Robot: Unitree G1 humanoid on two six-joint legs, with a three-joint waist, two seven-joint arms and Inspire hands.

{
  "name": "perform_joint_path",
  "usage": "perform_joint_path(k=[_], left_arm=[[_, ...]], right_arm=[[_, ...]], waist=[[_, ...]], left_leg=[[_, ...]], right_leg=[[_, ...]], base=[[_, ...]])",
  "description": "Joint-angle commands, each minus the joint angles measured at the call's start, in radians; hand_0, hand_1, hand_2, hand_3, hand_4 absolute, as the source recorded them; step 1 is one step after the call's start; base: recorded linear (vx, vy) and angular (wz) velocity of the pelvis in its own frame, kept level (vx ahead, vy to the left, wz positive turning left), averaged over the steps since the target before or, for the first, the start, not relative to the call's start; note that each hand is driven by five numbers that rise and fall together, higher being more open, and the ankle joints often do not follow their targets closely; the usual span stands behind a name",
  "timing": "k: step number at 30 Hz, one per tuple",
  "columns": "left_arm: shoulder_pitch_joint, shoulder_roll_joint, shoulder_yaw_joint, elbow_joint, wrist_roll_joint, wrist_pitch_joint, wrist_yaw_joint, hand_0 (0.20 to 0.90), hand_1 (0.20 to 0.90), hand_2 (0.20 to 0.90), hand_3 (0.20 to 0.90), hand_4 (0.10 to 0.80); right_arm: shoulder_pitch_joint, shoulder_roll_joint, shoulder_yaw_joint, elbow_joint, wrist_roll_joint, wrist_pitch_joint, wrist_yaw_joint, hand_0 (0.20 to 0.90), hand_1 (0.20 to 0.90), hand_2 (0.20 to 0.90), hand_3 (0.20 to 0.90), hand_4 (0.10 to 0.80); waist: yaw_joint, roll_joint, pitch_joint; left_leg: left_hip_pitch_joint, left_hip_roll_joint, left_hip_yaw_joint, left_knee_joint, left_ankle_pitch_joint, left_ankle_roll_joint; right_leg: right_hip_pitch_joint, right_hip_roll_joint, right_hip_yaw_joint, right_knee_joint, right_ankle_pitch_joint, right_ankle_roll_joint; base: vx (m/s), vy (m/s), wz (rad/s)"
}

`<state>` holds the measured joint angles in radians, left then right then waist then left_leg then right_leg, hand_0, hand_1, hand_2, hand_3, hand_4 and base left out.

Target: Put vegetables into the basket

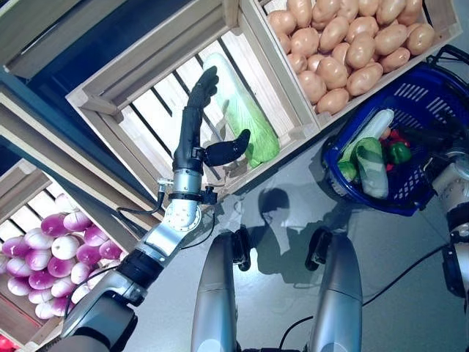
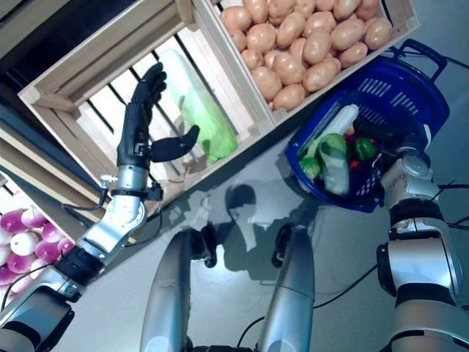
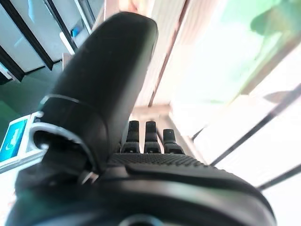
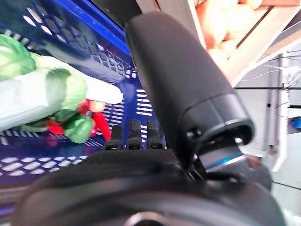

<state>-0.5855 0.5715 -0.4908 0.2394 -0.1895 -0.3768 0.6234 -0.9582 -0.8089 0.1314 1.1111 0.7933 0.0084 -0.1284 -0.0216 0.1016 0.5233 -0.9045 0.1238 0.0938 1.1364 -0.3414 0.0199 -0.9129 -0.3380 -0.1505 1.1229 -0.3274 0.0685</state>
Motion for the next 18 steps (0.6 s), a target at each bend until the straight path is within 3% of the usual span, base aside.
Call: perform_joint_path(k=[1, 6, 10, 18], left_arm=[[-0.06, 0.088, 0.1, -0.03, 0.127, -0.071, 0.109, 0.9, 0.9, 0.9, 0.9, 0.8], [-0.103, 0.144, 0.131, 0.085, 0.207, -0.01, 0.211, 0.9, 0.9, 0.9, 0.9, 0.8], [-0.145, 0.175, 0.135, 0.176, 0.252, 0.014, 0.212, 0.9, 0.9, 0.9, 0.9, 0.8], [-0.275, 0.241, 0.029, 0.318, 0.427, 0.15, 0.222, 0.9, 0.9, 0.9, 0.9, 0.8]], right_arm=[[0.01, -0.08, -0.03, -0.071, 0.023, -0.133, 0.047, 0.9, 0.9, 0.9, 0.9, 0.8], [0.054, -0.071, -0.033, -0.065, 0.039, -0.14, 0.078, 0.9, 0.9, 0.9, 0.9, 0.8], [0.068, -0.06, -0.029, -0.073, 0.05, -0.133, 0.082, 0.9, 0.9, 0.9, 0.9, 0.8], [0.083, -0.046, -0.004, -0.066, 0.082, -0.106, 0.128, 0.9, 0.9, 0.9, 0.9, 0.8]], waist=[[0.002, -0.043, -0.003], [-0.005, -0.051, -0.004], [-0.017, -0.053, -0.004], [-0.052, -0.046, -0.003]], left_leg=[[0.144, 0.031, 0.034, -0.095, -0.077, -0.001], [0.144, 0.045, 0.038, -0.096, -0.064, -0.007], [0.138, 0.054, 0.044, -0.1, -0.054, -0.012], [0.12, 0.077, 0.06, -0.098, -0.046, -0.023]], right_leg=[[0.123, 0.018, -0.009, -0.076, 0.018, -0.041], [0.122, 0.023, -0.007, -0.08, 0.028, -0.039], [0.113, 0.027, -0.001, -0.078, 0.033, -0.038], [0.085, 0.035, 0.014, -0.076, 0.038, -0.034]], base=[[0.0, 0.0, 0.0], [0.002, 0.002, -0.02], [0.007, 0.022, -0.06], [-0.008, 0.047, -0.05]])
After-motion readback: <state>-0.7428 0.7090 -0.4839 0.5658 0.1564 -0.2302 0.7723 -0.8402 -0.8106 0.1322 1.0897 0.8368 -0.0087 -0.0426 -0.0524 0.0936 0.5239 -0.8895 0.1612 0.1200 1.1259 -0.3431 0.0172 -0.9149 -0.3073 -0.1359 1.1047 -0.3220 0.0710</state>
